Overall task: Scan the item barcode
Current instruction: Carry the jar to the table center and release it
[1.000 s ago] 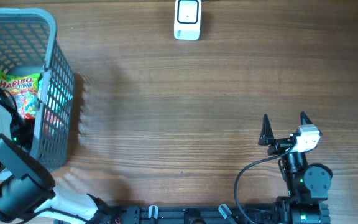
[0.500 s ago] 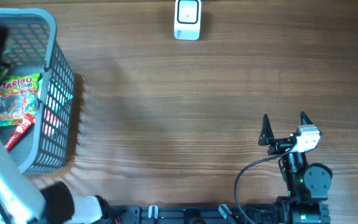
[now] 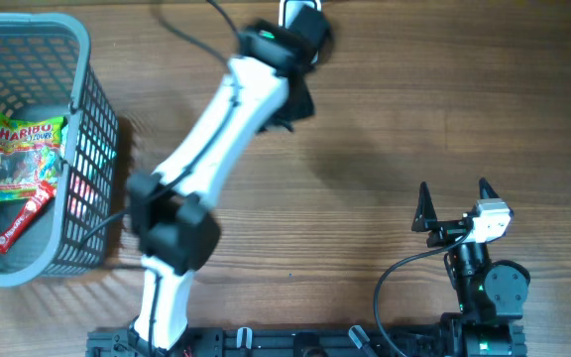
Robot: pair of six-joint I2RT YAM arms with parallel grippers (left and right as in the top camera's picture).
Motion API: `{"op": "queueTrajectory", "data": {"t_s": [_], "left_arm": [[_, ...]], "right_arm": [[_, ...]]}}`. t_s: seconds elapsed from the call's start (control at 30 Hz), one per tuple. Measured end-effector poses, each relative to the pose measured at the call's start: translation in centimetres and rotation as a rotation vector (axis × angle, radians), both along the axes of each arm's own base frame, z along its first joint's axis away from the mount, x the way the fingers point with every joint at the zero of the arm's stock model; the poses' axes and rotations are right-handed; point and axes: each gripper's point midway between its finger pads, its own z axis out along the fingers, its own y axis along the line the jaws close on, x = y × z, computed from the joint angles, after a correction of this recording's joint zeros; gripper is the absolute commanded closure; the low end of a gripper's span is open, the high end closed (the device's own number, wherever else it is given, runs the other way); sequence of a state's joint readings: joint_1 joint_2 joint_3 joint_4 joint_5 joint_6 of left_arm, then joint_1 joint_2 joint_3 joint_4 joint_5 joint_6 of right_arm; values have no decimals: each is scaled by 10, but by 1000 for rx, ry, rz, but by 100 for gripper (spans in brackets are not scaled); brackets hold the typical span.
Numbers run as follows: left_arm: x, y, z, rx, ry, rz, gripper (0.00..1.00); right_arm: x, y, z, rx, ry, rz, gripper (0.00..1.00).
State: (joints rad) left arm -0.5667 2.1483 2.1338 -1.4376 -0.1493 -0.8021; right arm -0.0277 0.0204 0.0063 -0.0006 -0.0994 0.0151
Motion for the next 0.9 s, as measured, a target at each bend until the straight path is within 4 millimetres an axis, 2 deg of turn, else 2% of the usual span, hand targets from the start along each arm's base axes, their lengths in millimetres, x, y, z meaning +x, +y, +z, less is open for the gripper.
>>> {"op": "queueTrajectory", "data": {"t_s": [0.03, 0.13, 0.2, 0.23, 0.4, 0.5, 0.53, 0.57, 0.63, 0.7, 0.77, 0.8, 0.83, 0.9], "left_arm": [[-3, -15, -32, 9, 48, -13, 44], [-13, -39, -79, 18, 119, -34, 43], [-16, -55, -99, 10, 134, -59, 43], [-13, -63, -101, -6, 115, -69, 42], [3, -78, -108, -70, 44, -44, 38], [-3, -79, -119, -83, 69, -19, 38], [-6, -77, -121, -79, 77, -12, 22], [-6, -77, -122, -78, 80, -8, 1], [-12, -73, -122, -62, 105, -30, 0], [-18, -67, -109, -34, 141, -75, 0], [-9, -68, -79, -47, 114, -118, 0], [4, -69, -42, -71, 51, -145, 0], [23, -66, 20, -121, -83, -169, 0], [29, -43, 99, -160, -240, -168, 0]], "right_arm": [[0, 0, 0, 0, 0, 0, 0], [0, 0, 0, 0, 0, 0, 0], [0, 0, 0, 0, 0, 0, 0], [0, 0, 0, 0, 0, 0, 0], [0, 0, 0, 0, 0, 0, 0], [0, 0, 0, 0, 0, 0, 0], [0, 0, 0, 0, 0, 0, 0], [0, 0, 0, 0, 0, 0, 0], [0, 0, 0, 0, 0, 0, 0], [0, 0, 0, 0, 0, 0, 0], [0, 0, 0, 0, 0, 0, 0], [0, 0, 0, 0, 0, 0, 0], [0, 0, 0, 0, 0, 0, 0], [0, 0, 0, 0, 0, 0, 0]]}}
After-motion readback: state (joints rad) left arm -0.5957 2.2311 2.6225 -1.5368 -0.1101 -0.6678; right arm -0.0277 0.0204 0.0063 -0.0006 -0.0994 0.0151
